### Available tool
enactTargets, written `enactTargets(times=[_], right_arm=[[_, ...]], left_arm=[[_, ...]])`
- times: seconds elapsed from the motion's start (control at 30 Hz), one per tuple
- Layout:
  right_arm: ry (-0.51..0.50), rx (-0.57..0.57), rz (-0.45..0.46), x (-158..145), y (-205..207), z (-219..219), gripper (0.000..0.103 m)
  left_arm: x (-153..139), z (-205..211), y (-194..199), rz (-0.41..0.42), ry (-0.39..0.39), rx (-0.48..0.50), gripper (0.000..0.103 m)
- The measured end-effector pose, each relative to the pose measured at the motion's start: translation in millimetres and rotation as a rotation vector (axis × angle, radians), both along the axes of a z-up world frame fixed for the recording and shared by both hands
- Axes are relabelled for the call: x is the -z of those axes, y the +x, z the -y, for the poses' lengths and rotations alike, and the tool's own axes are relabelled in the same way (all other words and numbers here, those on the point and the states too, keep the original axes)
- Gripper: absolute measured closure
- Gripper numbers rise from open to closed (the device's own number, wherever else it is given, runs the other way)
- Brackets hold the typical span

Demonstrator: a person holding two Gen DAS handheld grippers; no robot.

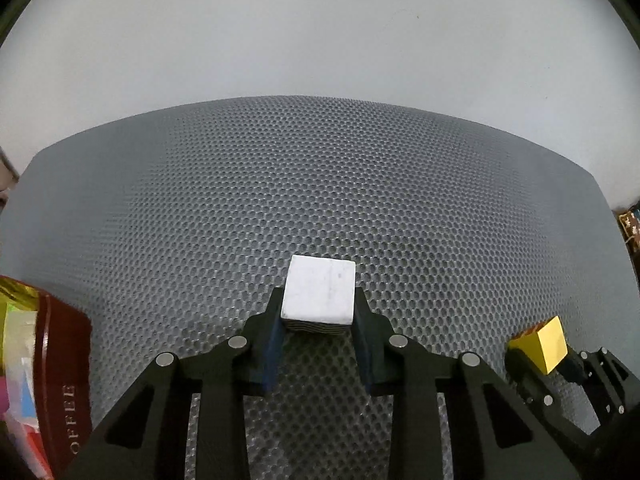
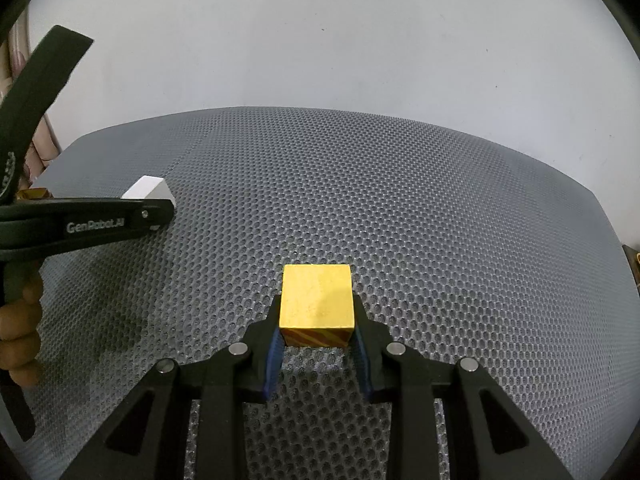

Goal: Organize rigid objects
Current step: 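Grasp the white cube with left gripper while right gripper holds yellow cube, then carry the white cube with left gripper into the tin and release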

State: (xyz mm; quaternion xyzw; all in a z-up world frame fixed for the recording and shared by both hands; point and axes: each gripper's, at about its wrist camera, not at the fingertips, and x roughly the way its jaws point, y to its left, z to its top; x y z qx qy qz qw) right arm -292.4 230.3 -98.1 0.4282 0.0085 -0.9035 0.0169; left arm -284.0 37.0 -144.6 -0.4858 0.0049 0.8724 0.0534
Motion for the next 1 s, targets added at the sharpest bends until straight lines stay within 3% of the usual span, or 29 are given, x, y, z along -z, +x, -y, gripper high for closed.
enactTargets(times=[0.4, 0.5, 1.0], right_arm=[[-0.001, 0.000, 0.000, 1, -2, 0, 0.073], [-0.002, 0.000, 0.000, 1, -2, 0, 0.073], [0.003, 0.000, -0.001, -8, 21, 3, 0.073]], left_arm=[[-24, 1, 39, -0.039, -0.051, -0.012, 0.075], [-32, -15, 32, -0.033, -0.054, -0.006, 0.075], [-79, 13, 72, -0.056, -0.069, -0.056, 0.075]])
